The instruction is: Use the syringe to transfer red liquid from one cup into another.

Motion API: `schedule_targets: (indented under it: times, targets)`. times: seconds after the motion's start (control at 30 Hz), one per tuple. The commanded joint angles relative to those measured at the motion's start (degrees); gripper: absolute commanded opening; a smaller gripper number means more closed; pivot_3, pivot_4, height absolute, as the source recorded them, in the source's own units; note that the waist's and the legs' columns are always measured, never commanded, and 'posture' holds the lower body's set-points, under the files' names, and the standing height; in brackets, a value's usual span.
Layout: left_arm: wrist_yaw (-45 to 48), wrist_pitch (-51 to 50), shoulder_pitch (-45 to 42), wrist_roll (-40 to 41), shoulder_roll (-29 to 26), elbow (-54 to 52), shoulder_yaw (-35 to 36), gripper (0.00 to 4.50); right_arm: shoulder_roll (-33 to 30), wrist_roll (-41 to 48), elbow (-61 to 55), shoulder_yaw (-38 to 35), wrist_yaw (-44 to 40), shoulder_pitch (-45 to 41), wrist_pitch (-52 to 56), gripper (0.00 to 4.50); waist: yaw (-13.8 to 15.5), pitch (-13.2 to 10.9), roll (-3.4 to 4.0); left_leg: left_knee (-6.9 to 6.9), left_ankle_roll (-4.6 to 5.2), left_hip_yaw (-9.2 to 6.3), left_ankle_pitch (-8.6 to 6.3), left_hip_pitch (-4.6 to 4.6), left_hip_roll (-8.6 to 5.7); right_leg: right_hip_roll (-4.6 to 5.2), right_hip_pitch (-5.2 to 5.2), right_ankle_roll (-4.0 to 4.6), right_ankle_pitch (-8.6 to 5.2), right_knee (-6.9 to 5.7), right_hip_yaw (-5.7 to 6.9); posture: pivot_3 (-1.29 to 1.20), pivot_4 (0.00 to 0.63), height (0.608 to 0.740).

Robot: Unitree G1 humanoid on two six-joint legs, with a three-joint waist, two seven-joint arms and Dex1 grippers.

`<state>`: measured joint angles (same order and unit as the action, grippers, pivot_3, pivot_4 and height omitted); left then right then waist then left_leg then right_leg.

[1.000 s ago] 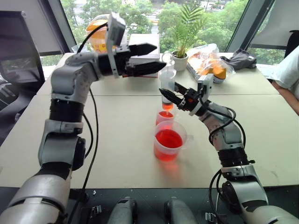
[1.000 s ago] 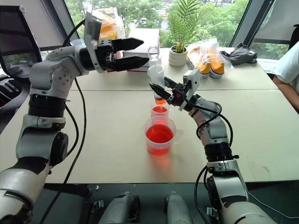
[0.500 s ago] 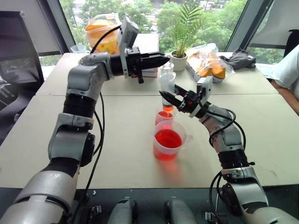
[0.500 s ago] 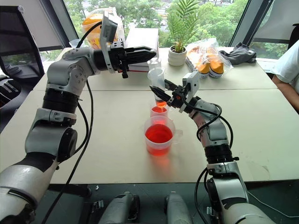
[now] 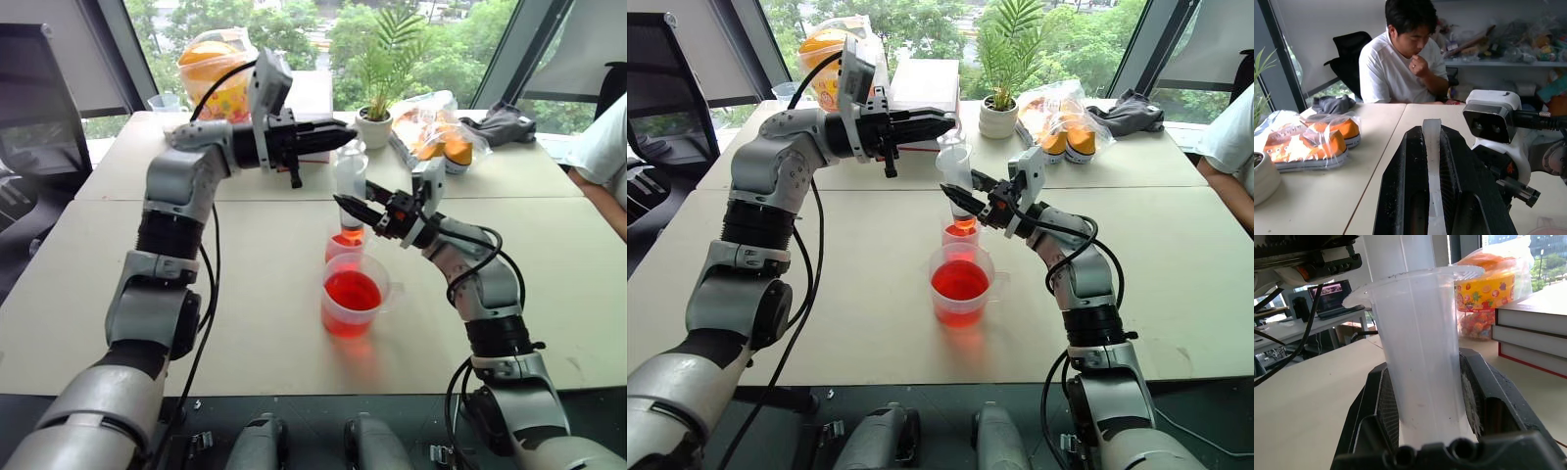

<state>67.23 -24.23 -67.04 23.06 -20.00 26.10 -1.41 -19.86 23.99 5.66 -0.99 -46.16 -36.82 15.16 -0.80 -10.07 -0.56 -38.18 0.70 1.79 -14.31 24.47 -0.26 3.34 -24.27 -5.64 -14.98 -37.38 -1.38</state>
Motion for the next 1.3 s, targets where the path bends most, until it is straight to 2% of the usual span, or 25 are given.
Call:
schedule_targets:
  times: [0.03,0.53,0.67,0.83,0.87,1.0,1.1,1.2,1.3]
  targets:
    - [1.24,-0.59,2.86,-2.22,1.18,-0.77,-4.23,0.03,-0.02,4.41,-7.27,-4.53,1.82,-5.26,-0.63,1.41,0.00,0.00,0.00,0.00,0.00,0.00,0.00,0.00,0.00,0.00,0.00,0.00,0.00,0.00,0.00,0.00,0.150,0.740]
    - [0.73,-3.07,6.47,-1.41,0.47,-5.04,-4.63,0.03,0.23,5.87,-8.29,-5.73,2.75,-7.99,2.44,1.41,0.03,0.00,0.00,-0.01,0.00,0.00,0.00,0.00,-0.01,0.01,0.00,0.00,0.00,0.00,0.00,0.00,0.150,0.740]
    - [-0.04,-5.84,3.44,1.07,-0.81,-4.82,-1.12,1.63,0.98,5.19,-8.45,-3.92,2.33,-5.87,3.05,1.41,0.01,0.00,0.00,-0.01,0.00,-0.02,0.00,0.02,0.00,0.00,-0.01,0.00,0.00,0.00,0.02,0.00,0.150,0.740]
    - [-0.46,-7.24,0.70,3.18,-3.64,-5.46,2.47,4.20,1.63,5.19,-8.65,-2.71,2.04,-3.82,3.99,1.41,-0.10,0.00,0.02,0.00,0.00,-0.02,0.00,0.02,0.00,-0.02,-0.01,0.00,0.00,0.00,0.02,0.00,0.150,0.740]
    - [-0.11,-7.65,0.43,3.71,-4.54,-5.93,3.21,4.47,1.66,5.11,-8.59,-2.52,1.97,-3.48,4.11,1.41,-0.17,0.00,0.02,0.00,0.00,-0.02,0.00,0.01,0.01,-0.02,-0.01,0.00,0.00,0.00,0.02,0.00,0.150,0.740]
    - [1.40,-9.50,1.38,5.39,-8.12,-8.55,4.29,4.47,1.57,5.15,-8.43,-2.32,2.00,-2.98,4.57,1.41,-0.24,0.00,0.02,0.01,0.00,-0.02,0.00,0.01,0.01,-0.02,-0.02,0.00,0.00,-0.01,0.01,0.00,0.150,0.740]
    - [2.29,-10.99,5.23,6.03,-10.68,-13.03,3.85,4.47,1.06,5.77,-9.24,-2.95,2.83,-3.48,6.21,1.41,-0.09,0.00,0.03,0.01,0.00,-0.02,0.00,0.01,0.01,0.00,-0.02,0.00,0.00,-0.01,0.01,0.00,0.150,0.740]
    - [1.54,-13.41,9.66,7.68,-12.00,-17.67,4.21,4.47,-1.55,8.20,-11.60,-5.95,6.85,-6.86,13.12,1.41,0.01,0.00,0.03,0.01,0.00,-0.01,0.00,0.01,0.00,0.08,-0.01,0.00,0.00,-0.02,0.00,0.00,0.150,0.740]
    - [0.49,-15.60,12.83,9.18,-12.77,-21.48,4.57,4.47,-6.82,13.28,-13.27,-11.00,13.54,-12.59,26.40,1.41,0.17,-0.01,0.04,-0.03,-0.02,-0.02,0.01,0.04,-0.02,0.23,-0.03,0.01,0.00,-0.04,0.01,0.00,0.150,0.740]
